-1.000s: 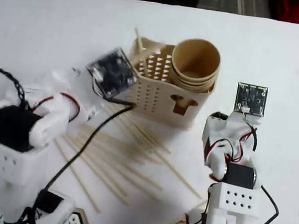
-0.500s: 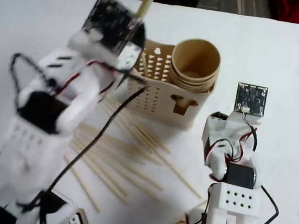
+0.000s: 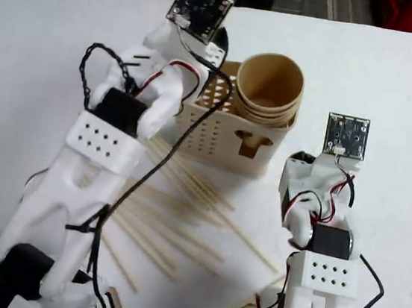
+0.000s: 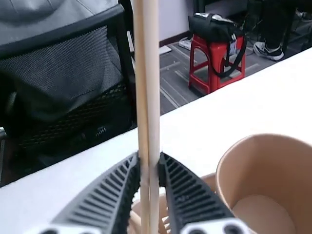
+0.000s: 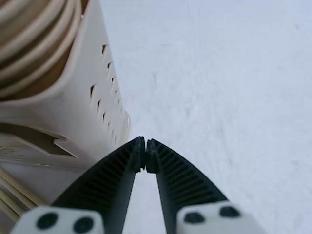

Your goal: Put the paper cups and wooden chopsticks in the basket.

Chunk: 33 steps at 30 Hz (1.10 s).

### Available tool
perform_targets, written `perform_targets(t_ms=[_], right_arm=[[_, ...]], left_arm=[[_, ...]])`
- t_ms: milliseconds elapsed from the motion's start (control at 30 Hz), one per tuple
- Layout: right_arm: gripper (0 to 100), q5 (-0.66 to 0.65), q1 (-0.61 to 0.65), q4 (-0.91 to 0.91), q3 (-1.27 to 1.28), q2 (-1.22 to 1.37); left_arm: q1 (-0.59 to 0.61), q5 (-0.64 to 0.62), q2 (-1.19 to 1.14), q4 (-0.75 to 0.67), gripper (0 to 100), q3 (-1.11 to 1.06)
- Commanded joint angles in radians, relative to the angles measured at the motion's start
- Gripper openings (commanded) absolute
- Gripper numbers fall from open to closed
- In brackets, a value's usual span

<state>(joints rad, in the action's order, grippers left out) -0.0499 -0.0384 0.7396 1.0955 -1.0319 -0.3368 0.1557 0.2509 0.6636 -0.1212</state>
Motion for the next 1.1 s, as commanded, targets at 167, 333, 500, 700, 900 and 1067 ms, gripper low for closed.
perform_targets(t_ms=[167,333,500,700,900,1067], right_arm=[[2.1,0.008,-0.010,-0.018,-0.006,-0.022],[2.1,0.008,-0.010,-0.016,-0.006,-0.022],[2.1,0.008,-0.010,-0.016,-0.006,-0.022],[2.1,0.008,-0.012,-0.007,-0.017,-0.024],[2.1,-0.002,-0.016,0.177,-0.152,-0.128],[2.1,-0.173,0.054,0.378,-0.351,-0.239]], left_arm=[[-0.013,-0.014,0.004,0.081,14,0.058],[-0.007,-0.014,0.071,0.133,16,0.052],[-0.004,-0.011,0.216,0.215,16,0.048],[0.065,-0.005,0.378,0.379,16,0.046],[0.229,-0.005,0.510,0.529,16,0.044],[0.355,-0.005,0.638,0.571,16,-0.074]])
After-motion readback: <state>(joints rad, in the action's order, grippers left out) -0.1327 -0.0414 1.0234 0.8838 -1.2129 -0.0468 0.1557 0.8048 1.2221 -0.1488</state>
